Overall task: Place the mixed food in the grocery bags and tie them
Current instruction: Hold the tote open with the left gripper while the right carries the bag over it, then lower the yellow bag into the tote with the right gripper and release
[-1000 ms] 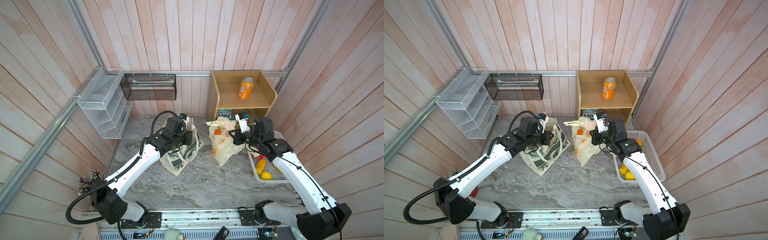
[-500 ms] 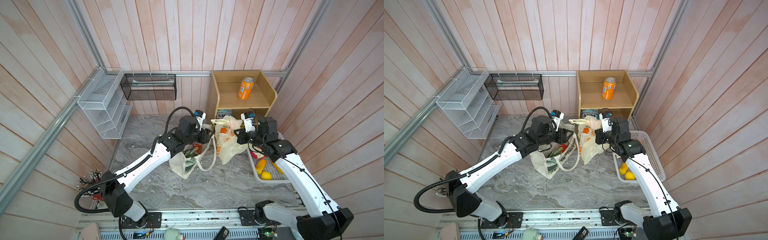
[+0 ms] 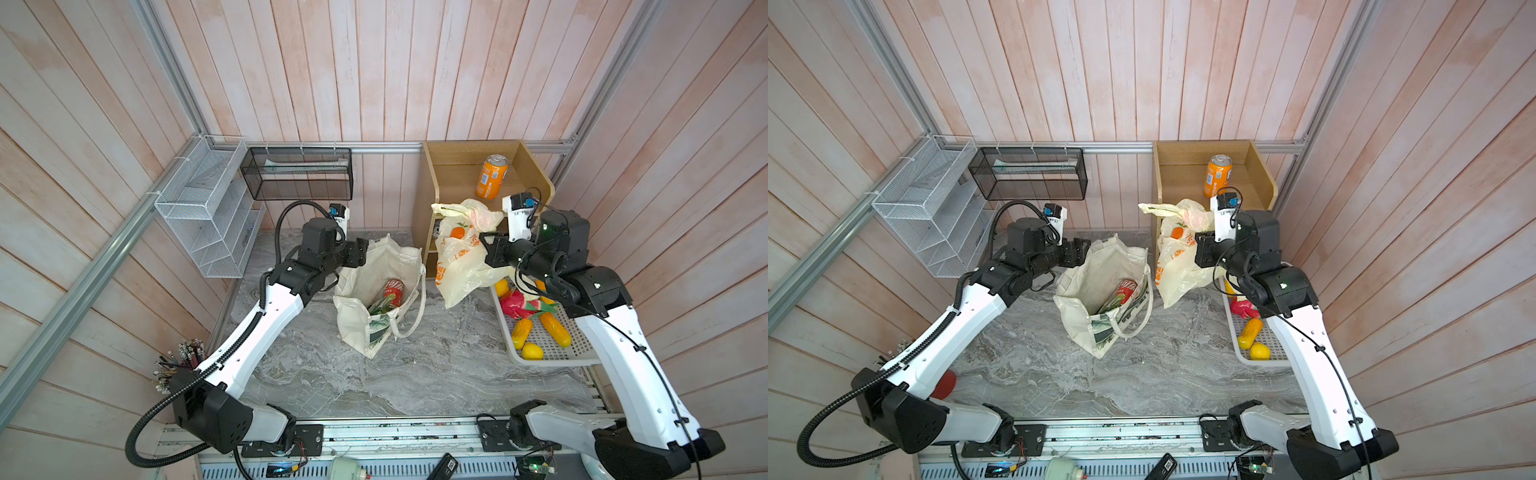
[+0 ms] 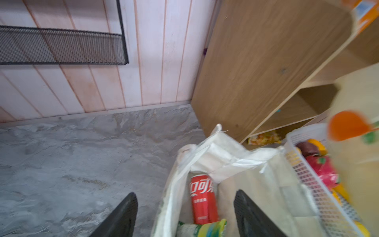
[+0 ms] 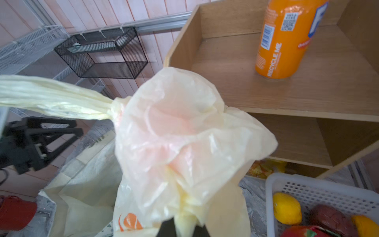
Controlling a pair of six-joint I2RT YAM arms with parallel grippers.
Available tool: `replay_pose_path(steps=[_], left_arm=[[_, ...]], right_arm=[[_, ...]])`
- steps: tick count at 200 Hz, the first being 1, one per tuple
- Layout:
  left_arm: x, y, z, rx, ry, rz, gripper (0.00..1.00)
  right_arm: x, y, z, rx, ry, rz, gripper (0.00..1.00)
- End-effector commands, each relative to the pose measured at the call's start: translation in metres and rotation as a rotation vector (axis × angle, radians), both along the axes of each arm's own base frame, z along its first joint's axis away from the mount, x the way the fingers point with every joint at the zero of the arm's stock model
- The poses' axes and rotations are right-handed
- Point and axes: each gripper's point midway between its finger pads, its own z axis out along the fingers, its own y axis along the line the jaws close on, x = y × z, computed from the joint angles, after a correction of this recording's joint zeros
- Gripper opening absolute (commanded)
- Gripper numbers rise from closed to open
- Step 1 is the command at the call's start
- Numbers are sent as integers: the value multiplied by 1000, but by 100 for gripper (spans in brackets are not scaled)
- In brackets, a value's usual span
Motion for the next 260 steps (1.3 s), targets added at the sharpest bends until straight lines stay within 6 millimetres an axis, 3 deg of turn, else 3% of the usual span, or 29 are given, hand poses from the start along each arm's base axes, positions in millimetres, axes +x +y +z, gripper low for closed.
replay_pose_path(steps=[1, 50, 63, 70, 87, 96, 136, 190, 260], left_arm=[[-1, 1, -30, 58, 64, -63, 80], [-1, -7, -60, 27, 143, -153, 81], [-4, -11, -70, 9, 171, -182, 74], [-6, -12, -73, -1, 182, -195, 63], [-10, -16, -75, -42, 185, -218, 18], [-14, -16, -73, -66, 180, -220, 0], [-29, -10, -51, -250, 146, -125, 0], [-61, 4, -17, -500, 75, -4, 0], [-62, -1, -28, -526, 73, -20, 0]], right_arm=[[-1, 21, 1, 6, 44, 31, 0], [-2, 81, 10, 46, 72, 156, 0], [-1, 94, 8, 51, 93, 185, 0], [-1, 100, 7, 55, 106, 201, 0], [-1, 114, 3, 71, 141, 246, 0], [-1, 120, 0, 78, 158, 262, 0], [-6, 144, -12, 100, 235, 329, 0], [-9, 163, -29, 98, 300, 351, 0], [1, 185, -97, -46, 394, 278, 0]])
